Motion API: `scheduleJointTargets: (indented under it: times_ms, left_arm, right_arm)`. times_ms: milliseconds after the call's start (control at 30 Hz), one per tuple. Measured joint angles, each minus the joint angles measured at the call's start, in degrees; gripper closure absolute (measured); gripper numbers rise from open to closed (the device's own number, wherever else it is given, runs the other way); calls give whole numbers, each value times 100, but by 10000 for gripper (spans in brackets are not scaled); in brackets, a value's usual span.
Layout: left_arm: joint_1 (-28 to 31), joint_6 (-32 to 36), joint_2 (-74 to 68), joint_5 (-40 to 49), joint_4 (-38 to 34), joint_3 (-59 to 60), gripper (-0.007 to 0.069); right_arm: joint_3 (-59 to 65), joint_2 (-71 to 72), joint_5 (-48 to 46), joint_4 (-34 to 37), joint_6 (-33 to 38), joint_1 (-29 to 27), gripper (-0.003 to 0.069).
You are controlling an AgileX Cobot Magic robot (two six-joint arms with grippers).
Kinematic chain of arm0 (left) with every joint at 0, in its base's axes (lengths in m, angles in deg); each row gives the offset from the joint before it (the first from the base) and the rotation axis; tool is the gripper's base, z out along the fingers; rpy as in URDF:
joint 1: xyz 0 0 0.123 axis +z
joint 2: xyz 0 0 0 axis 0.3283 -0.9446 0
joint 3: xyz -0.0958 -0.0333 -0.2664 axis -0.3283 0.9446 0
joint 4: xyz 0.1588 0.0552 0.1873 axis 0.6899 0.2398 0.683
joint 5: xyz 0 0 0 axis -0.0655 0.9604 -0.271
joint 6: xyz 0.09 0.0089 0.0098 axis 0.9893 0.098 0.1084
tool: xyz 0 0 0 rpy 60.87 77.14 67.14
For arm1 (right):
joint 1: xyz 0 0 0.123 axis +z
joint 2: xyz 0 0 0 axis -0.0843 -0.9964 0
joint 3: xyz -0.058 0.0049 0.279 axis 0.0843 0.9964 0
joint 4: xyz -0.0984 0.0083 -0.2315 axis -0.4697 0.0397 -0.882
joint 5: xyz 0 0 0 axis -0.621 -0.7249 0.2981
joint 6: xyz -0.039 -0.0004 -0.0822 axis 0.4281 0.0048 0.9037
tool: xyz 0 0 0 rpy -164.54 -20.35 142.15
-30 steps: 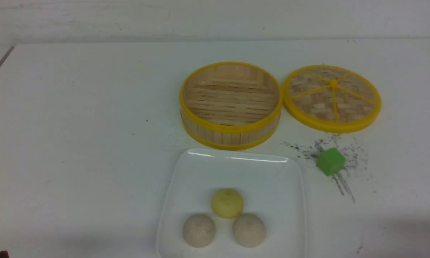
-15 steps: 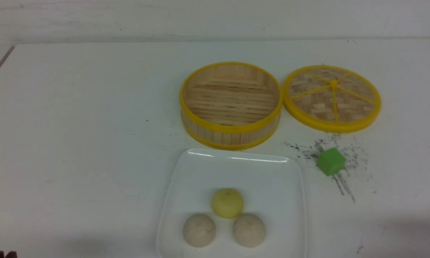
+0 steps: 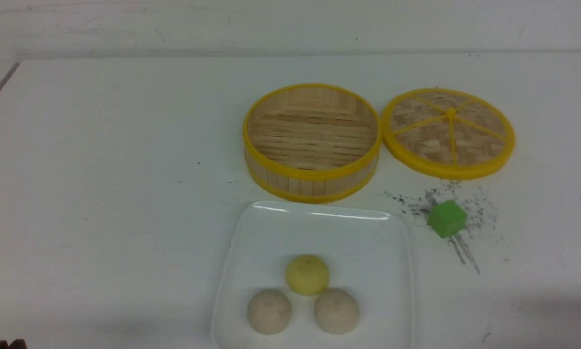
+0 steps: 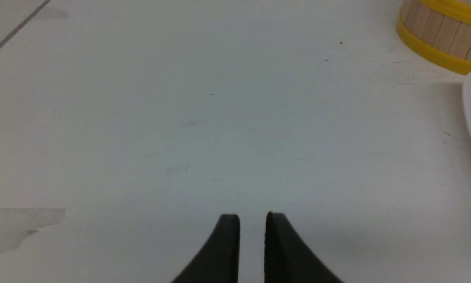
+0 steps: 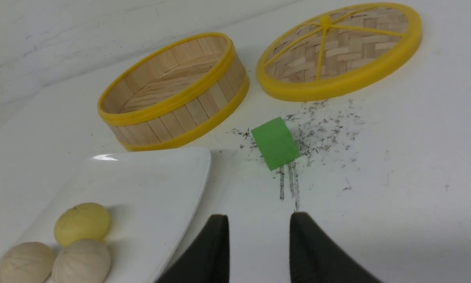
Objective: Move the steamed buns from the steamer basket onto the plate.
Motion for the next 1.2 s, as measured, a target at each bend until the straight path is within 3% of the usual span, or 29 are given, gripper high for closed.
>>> scheduleJointTargets:
  times_ms: [900,1200]
  left_arm:
    - [0,-33,0,17,-2,-1,478]
    - [0,-33,0,17,-2,-1,471]
  right_arm:
    - [0,0,0,0,0,0,419]
    - [78,0,86,-1069,106,0,419]
